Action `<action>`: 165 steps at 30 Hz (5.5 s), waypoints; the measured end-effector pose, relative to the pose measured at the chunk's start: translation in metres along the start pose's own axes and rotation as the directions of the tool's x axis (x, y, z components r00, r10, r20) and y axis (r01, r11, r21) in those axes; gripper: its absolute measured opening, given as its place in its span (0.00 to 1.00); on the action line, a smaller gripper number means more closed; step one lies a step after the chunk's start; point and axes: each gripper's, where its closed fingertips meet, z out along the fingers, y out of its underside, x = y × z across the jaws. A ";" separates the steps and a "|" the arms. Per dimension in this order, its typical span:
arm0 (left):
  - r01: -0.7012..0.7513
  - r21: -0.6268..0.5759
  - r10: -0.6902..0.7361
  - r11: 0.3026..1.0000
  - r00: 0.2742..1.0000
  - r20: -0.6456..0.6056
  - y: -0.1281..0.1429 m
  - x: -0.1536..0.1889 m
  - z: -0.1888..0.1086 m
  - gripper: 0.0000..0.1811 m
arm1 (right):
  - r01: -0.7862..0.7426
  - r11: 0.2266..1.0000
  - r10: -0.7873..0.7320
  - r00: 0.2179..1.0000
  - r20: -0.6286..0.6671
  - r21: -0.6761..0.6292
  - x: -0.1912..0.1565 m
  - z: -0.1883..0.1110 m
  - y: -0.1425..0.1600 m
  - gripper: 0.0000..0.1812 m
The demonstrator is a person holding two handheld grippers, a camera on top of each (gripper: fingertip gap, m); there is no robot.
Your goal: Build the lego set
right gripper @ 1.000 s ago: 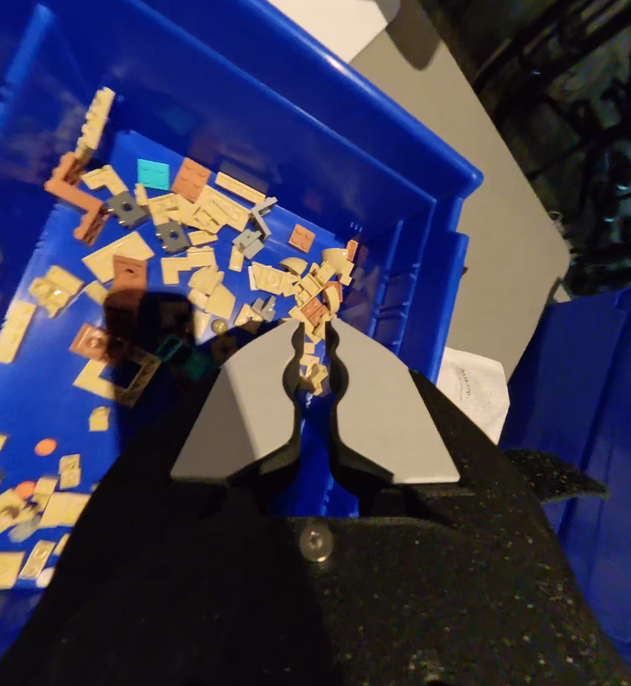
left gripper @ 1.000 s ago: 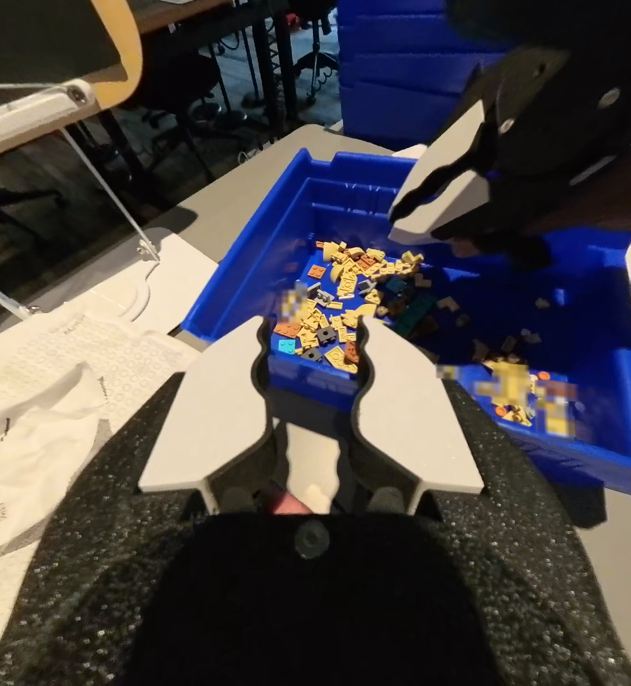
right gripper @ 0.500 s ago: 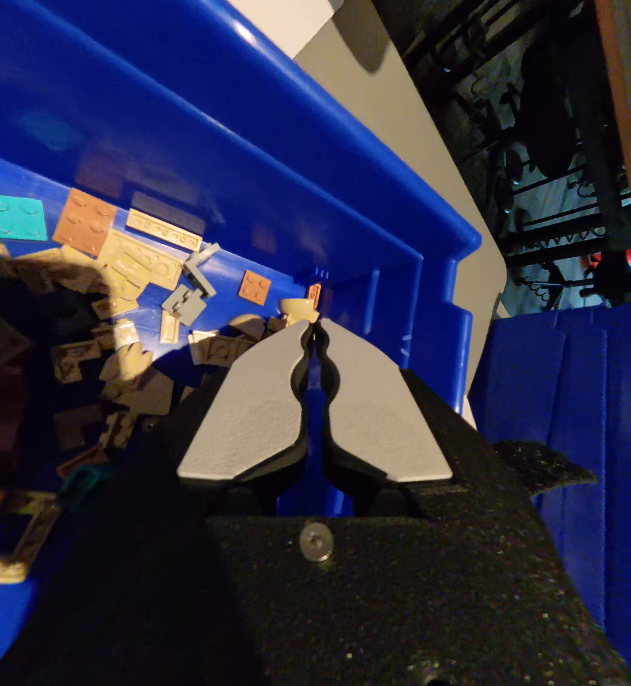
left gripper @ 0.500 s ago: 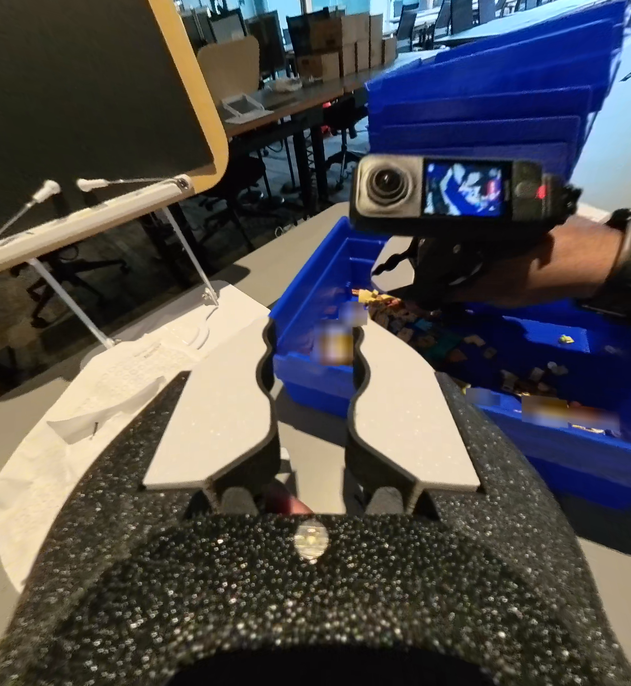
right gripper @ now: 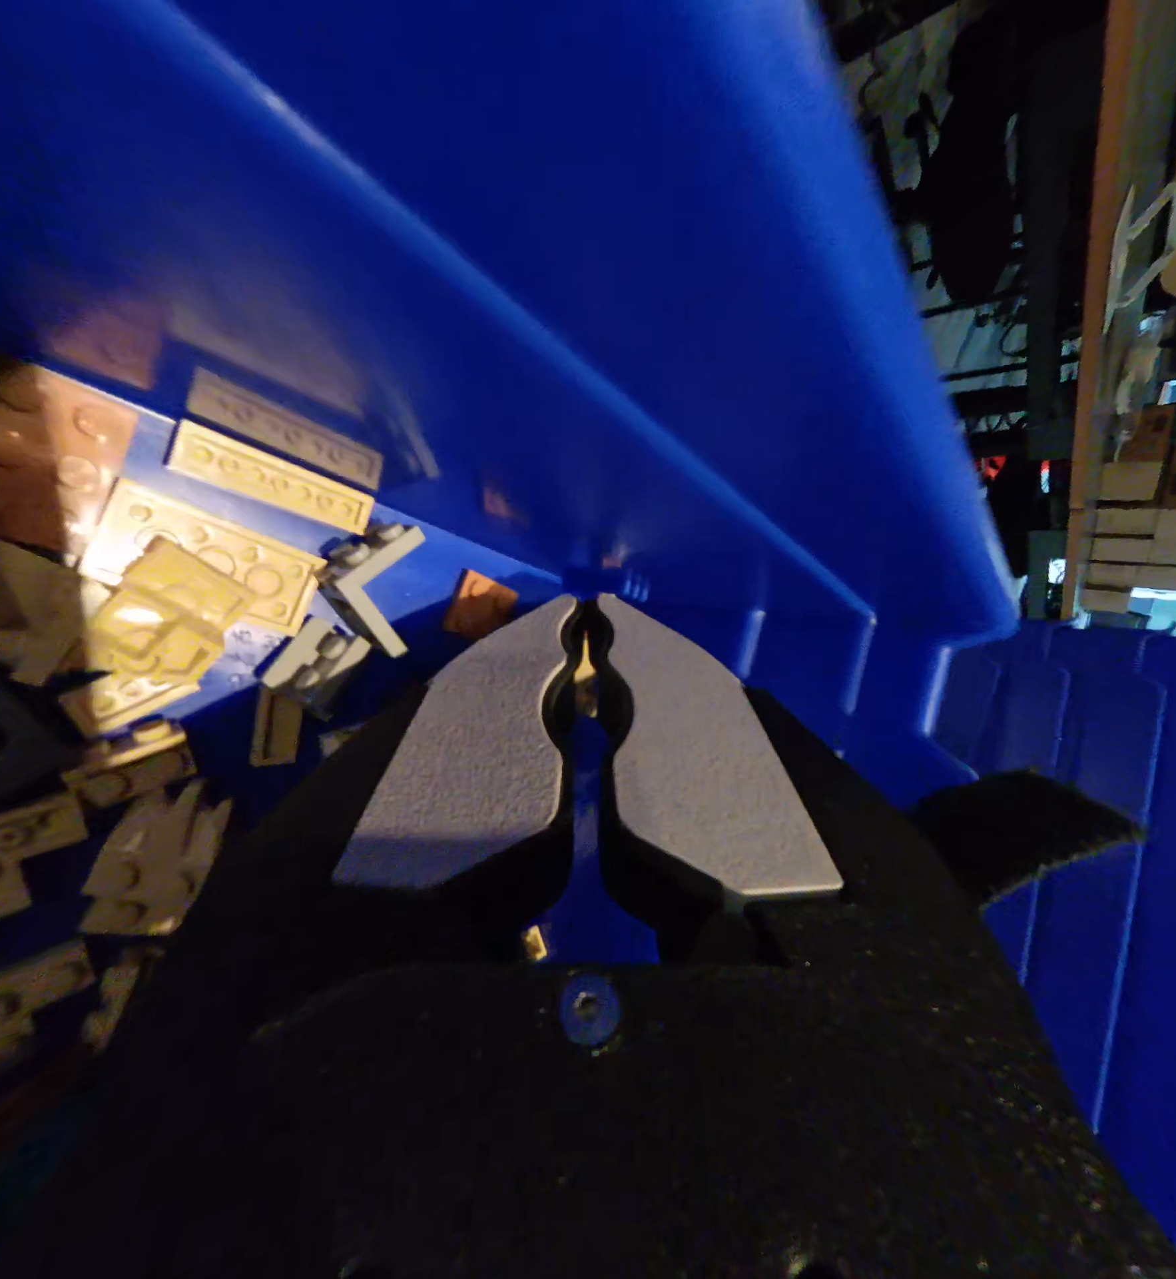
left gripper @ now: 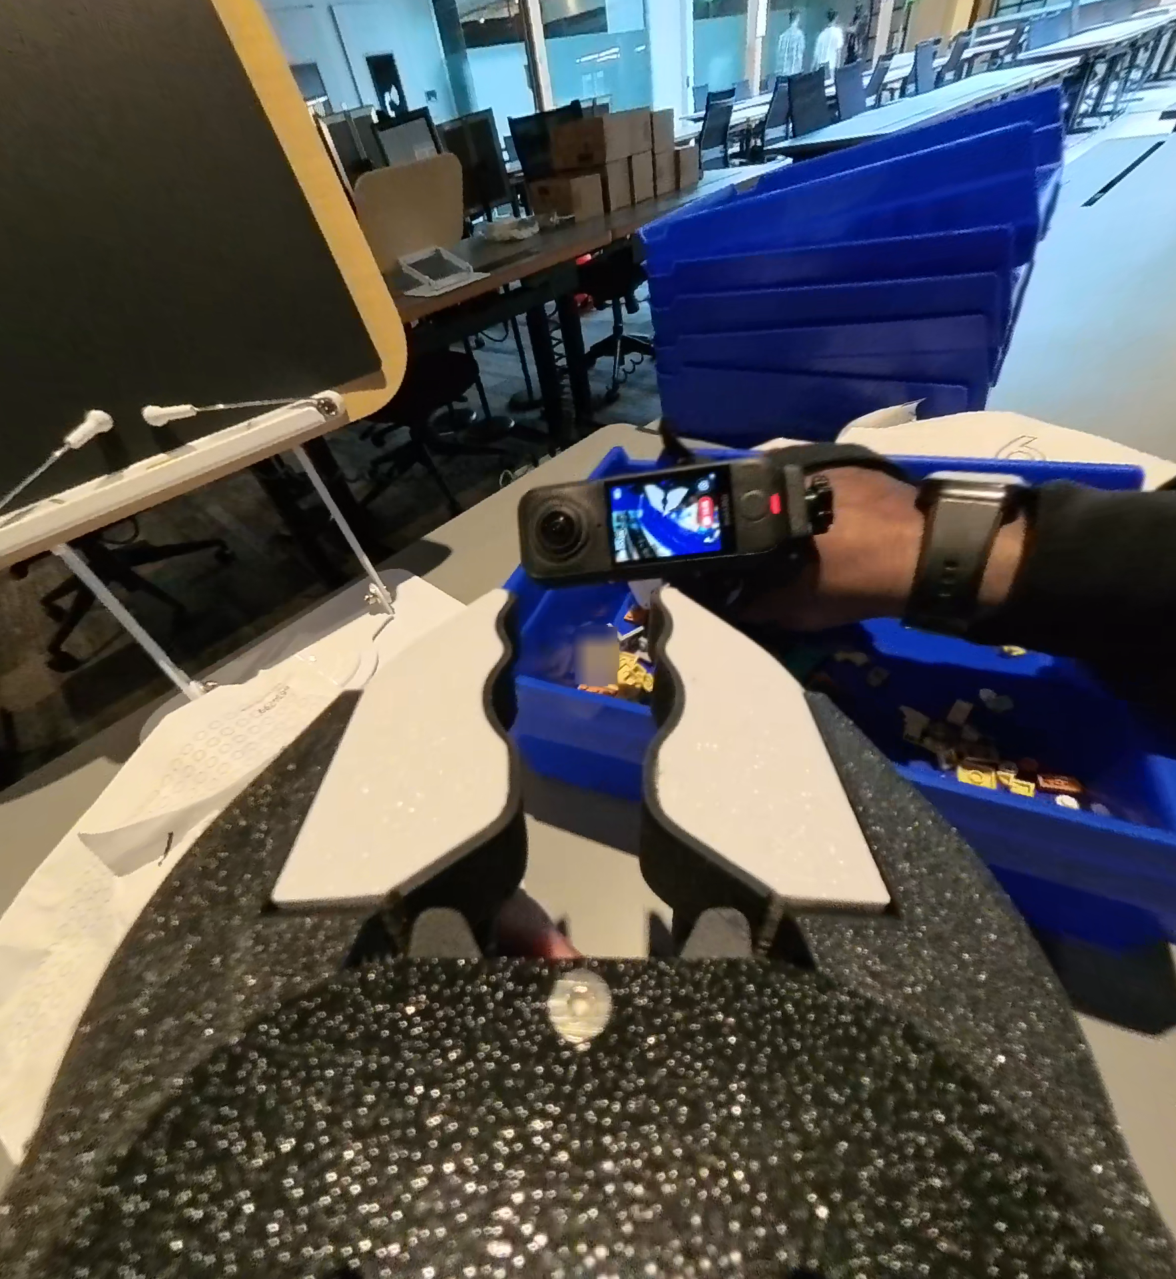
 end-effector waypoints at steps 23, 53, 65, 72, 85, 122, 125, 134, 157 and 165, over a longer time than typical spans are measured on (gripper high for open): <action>-0.032 0.139 0.043 0.990 0.996 -0.079 -0.014 0.003 -0.007 0.18 | 0.030 0.998 -0.019 0.985 0.169 -0.060 0.021 -0.015 0.002 0.00; -0.064 -0.015 0.060 0.998 0.979 -0.195 0.020 0.040 0.007 0.21 | 0.070 0.966 -0.225 0.696 0.682 0.248 -0.091 -0.138 0.056 0.00; -0.056 0.002 0.055 0.998 0.981 -0.184 0.014 0.032 0.000 0.20 | 0.206 0.960 -0.277 0.585 0.763 0.191 -0.127 -0.147 0.082 0.00; -0.059 0.003 0.058 0.998 0.982 -0.182 0.013 0.033 0.000 0.20 | 0.025 0.989 -0.113 0.761 0.639 0.145 -0.069 -0.133 0.068 0.02; -0.172 -0.036 0.163 0.984 0.969 -0.187 0.027 0.044 0.009 0.21 | -0.057 0.997 0.043 0.969 0.242 0.051 -0.002 -0.098 0.080 0.06; -0.717 -0.100 0.517 0.689 0.585 -0.625 0.017 0.103 0.104 0.22 | -0.660 0.647 0.330 0.694 0.640 0.382 0.097 -0.118 0.031 0.11; -0.742 -0.018 0.526 0.670 0.492 -0.694 0.019 0.123 0.098 0.21 | -0.657 0.645 0.324 0.697 0.639 0.390 0.097 -0.118 0.029 0.11; -0.814 0.281 0.410 0.508 -0.059 -0.910 0.071 0.216 0.051 0.15 | -0.665 0.624 0.350 0.708 0.614 0.411 0.110 -0.123 0.036 0.11; -0.823 0.308 0.184 0.476 -0.249 -0.951 0.131 0.223 0.052 0.09 | -0.676 0.576 0.349 0.712 0.609 0.459 0.129 -0.138 0.042 0.11; -0.804 0.342 0.196 0.486 -0.281 -0.939 0.129 0.224 0.052 0.09 | -0.677 0.573 0.349 0.712 0.610 0.462 0.129 -0.139 0.042 0.11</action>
